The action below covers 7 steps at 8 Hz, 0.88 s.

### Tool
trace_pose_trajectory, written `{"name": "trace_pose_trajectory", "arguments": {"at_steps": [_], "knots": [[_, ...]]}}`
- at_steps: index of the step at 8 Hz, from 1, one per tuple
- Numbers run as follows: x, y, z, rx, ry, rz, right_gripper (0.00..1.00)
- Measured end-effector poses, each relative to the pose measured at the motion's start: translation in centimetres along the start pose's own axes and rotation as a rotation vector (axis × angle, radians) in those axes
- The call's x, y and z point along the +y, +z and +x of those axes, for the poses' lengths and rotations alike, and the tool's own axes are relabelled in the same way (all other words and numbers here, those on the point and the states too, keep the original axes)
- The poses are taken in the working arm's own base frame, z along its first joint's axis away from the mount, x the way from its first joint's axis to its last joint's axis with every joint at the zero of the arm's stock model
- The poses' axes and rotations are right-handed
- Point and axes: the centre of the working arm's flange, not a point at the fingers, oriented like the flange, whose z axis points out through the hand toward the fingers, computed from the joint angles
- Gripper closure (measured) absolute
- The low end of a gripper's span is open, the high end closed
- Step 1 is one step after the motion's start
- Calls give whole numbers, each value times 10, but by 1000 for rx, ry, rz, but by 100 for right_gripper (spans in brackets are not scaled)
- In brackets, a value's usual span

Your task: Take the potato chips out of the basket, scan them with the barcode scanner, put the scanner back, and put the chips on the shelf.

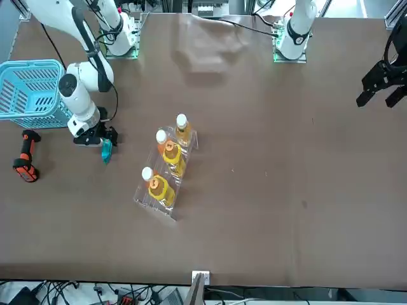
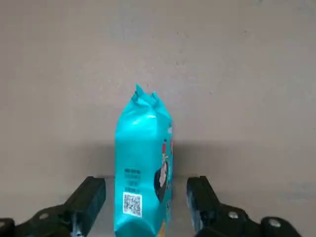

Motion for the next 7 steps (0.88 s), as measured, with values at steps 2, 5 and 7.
{"name": "trace_pose_trajectory", "arguments": {"at_steps": [2, 5, 7], "knots": [[1, -9, 7, 24, 1, 0, 0], [14, -57, 35, 14, -10, -28, 0], [62, -92, 56, 35, -45, -59, 0]]}}
